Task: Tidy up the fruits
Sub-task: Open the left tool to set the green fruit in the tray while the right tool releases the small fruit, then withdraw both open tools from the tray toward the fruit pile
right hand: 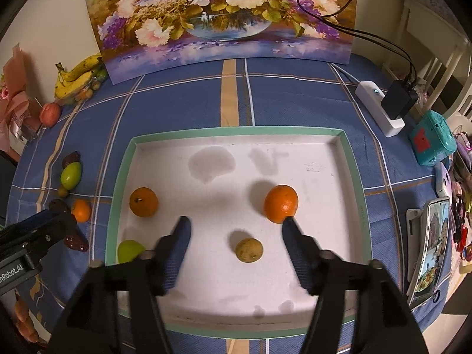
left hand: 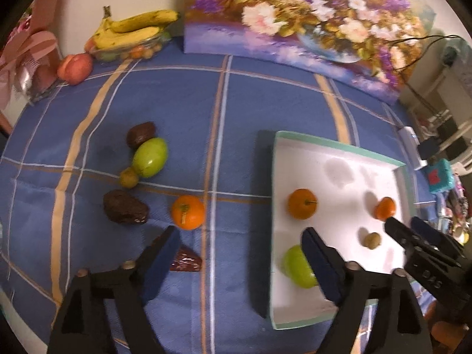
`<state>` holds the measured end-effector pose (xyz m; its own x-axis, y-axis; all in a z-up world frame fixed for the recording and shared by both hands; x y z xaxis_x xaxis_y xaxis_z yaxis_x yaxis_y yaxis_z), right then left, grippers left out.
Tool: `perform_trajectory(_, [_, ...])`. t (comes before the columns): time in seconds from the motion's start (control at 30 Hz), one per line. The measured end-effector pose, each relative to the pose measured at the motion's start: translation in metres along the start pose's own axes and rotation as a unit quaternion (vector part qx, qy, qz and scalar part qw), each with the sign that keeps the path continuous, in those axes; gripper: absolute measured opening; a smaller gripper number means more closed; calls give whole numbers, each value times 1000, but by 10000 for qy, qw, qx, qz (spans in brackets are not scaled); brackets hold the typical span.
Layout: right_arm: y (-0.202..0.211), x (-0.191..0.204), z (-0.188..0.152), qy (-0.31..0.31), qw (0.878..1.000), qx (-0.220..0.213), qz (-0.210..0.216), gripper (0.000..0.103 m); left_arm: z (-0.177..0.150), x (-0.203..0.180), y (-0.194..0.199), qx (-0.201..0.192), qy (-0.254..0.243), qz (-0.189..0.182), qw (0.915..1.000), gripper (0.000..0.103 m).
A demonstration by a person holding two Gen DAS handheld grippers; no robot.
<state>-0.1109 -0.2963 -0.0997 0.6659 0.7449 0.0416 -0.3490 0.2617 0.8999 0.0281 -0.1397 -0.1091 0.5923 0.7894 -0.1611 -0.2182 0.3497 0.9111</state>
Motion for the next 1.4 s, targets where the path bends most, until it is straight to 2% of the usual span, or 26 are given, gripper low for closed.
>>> perform_trajectory(0.1, [-2,-2,-1,4,10000,23,-71,76,-1,10,-5,35,147,131,9998,100])
perform_trajectory(0.13, [-3,-3,-1,5,9999,24,-107,83,-2,14,-6,46,194,165,9997,102])
perform_trajectory(0.3, [-4,-6,-1,-29,9999,-31,-159,93,-1,25,-4,-49,263,371,9990,103])
perform_trajectory(0.7, [1,-3,7,-171,9993,-316,-110,94,14,32,7,-389,174,587,9974,103])
perform_trajectory(0.97, [-1,4,9,-138,9991,-408,-35,94,17,41,8,-359,242,482,9979,103])
perform_trajectory(1.13, [-2,11,12,-220,9988,-433,88,94,20,68,11,-319,476,588,9966,103])
perform_trajectory(1.27, [-2,26,14,-91,9989,-428,158,94,25,100,25,-494,633,997,9918,103])
perform_trajectory(1.33, [-2,38,15,-17,9988,-437,198,94,27,117,33,-587,722,1101,9896,103])
perform_trajectory(1.4, [-3,55,14,137,9982,-422,412,94,28,132,39,-638,856,1128,9879,103])
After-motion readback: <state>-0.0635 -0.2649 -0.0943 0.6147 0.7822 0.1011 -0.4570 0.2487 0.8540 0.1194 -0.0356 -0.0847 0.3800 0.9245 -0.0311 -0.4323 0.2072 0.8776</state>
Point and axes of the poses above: each gripper's, at about its wrist camera, not at the fingertips, and y roughly against the way its jaws point, x to its left, z to its top, the point moved 9 cm from there along -y, roughly the way its jaws point, and after that the axes turned 1 degree about -z, right-handed, at the moved point
